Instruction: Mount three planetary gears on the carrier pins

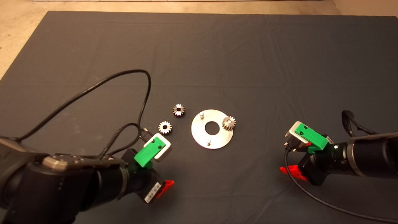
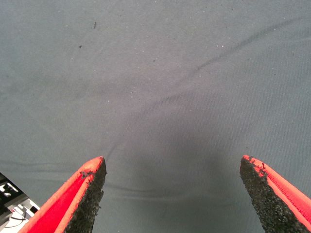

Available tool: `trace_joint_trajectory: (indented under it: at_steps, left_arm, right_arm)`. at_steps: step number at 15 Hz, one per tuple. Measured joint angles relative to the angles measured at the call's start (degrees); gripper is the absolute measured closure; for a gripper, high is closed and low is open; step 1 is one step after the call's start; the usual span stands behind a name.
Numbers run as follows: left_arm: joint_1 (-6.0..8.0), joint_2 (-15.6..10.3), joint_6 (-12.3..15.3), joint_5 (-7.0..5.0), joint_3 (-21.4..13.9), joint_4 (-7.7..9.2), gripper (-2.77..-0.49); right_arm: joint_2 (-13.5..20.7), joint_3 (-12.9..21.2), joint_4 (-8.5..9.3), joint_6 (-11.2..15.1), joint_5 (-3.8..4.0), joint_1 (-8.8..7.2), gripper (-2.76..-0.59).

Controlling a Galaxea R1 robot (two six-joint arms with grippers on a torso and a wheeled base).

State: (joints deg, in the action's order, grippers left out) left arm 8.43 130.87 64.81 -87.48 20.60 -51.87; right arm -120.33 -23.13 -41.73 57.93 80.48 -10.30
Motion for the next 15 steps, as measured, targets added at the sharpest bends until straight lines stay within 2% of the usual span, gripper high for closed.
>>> trace_joint_trajectory:
  at_steps: [3,7,9,11,12,15]
  left_arm:
    - [0.19,-1.60,-3.91,-0.02,3.03,-0.02,-2.22]
    - [0.19,-2.20,-7.30,0.02,7.01,-0.02,-2.22]
    - [0.19,-2.32,-8.97,0.02,10.94,0.00,-2.22]
    - [0.20,-2.26,-10.94,0.02,15.90,-0.05,-2.22]
    - [0.31,-1.98,-11.48,-0.02,17.29,-0.05,-2.22]
    - [0.83,0.32,-11.81,0.44,17.83,0.00,-2.22]
  right_arm:
    - [0.00,0.00,-0.02,0.00,0.00,0.27,-2.02]
    - [0.07,0.12,-0.02,-0.02,-0.09,0.85,-2.02]
    - [1.36,0.15,-0.02,-0.07,-0.99,0.91,-2.02]
    - [3.03,0.15,-0.02,-0.29,-2.89,0.94,-2.02]
    - [3.50,0.15,-0.02,-0.46,-3.08,0.96,-2.02]
    - [3.72,0.15,-0.02,-0.46,-3.63,0.94,-2.02]
